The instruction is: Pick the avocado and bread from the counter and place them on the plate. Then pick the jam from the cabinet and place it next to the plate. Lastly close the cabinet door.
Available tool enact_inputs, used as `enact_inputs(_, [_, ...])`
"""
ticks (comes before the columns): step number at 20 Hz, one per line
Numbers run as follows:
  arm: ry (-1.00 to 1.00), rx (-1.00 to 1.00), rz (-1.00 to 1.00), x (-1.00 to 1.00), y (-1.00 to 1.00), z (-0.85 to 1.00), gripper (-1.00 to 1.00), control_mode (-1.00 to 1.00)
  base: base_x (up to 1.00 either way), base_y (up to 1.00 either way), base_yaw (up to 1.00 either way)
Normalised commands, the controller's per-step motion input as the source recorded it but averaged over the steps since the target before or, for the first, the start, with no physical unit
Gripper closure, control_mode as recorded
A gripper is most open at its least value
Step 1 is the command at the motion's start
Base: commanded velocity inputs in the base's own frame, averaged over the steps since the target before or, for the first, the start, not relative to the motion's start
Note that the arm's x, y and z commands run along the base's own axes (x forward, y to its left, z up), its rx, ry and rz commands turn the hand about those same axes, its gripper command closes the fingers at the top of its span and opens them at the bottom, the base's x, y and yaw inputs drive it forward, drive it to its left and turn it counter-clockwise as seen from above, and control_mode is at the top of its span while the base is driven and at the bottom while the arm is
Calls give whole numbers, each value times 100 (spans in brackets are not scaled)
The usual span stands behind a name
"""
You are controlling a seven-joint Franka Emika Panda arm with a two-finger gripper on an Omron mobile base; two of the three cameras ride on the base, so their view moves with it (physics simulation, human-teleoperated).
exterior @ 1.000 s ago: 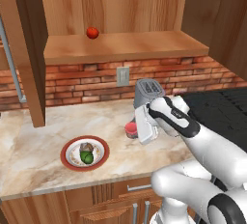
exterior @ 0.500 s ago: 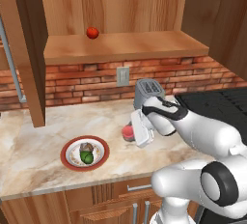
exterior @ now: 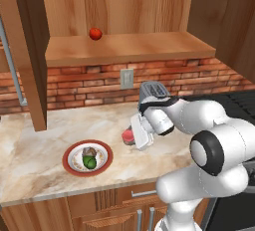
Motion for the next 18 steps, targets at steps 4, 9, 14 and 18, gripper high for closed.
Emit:
enact_inputs(4, [0,0,0,13,16,-19,100,-100,0,0,0])
enact_inputs(9, [0,0,0,15,5,-29,100,-100,0,0,0])
enact_inputs(14, [0,0,0,12,8,-15,100,-100,0,0,0])
enact_inputs(18, [0,0,0,18,11,-11,100,-100,0,0,0])
